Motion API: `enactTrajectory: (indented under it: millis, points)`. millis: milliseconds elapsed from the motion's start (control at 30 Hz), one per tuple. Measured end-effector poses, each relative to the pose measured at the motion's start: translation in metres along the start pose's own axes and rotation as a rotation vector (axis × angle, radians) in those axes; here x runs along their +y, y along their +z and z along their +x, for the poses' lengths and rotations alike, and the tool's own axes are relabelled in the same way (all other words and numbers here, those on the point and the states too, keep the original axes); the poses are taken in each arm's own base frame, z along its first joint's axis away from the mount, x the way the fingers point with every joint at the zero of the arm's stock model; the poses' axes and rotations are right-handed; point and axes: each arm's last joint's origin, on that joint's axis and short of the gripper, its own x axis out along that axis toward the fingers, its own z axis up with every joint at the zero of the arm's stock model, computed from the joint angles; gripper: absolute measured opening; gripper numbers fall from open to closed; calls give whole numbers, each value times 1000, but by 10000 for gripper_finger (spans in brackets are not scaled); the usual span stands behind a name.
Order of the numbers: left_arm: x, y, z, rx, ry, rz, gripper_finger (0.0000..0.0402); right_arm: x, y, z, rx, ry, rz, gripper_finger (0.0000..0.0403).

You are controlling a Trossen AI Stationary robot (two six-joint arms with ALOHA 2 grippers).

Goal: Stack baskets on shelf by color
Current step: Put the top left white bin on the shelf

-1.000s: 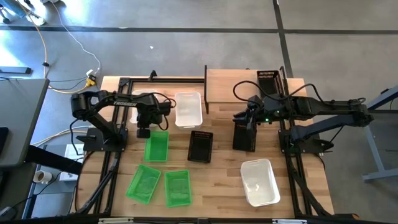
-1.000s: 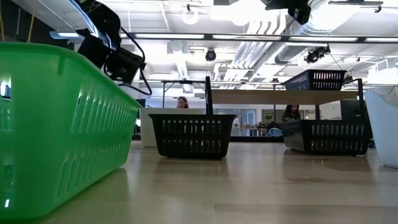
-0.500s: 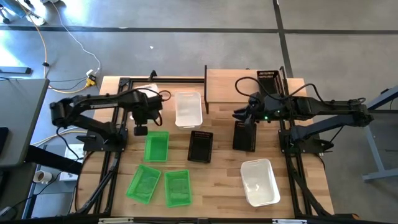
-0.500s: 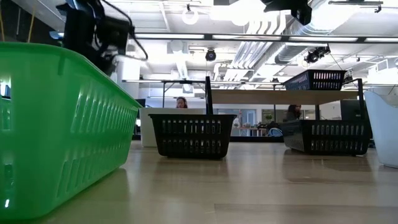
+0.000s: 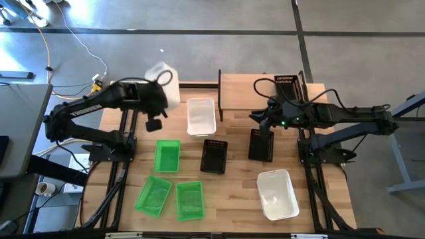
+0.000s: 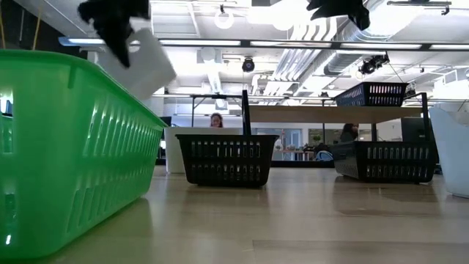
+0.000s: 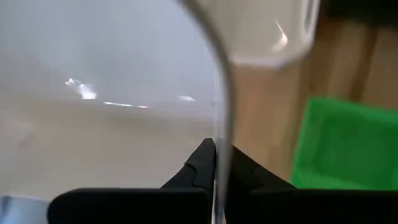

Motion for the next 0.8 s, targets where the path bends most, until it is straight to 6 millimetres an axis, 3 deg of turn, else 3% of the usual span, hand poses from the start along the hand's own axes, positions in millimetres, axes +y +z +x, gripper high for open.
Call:
enactTrajectory:
  millis: [367, 533, 800]
  points:
    - [24, 42, -61, -270, 187, -21, 0, -1, 5, 0, -103, -80, 94, 78]
    - [29, 64, -68, -340, 221, 25, 0, 3, 13, -1, -176, -41, 81, 78]
    - [22, 112, -59, -379, 284, 111, 0, 9, 27, -4, -329, -24, 46, 78]
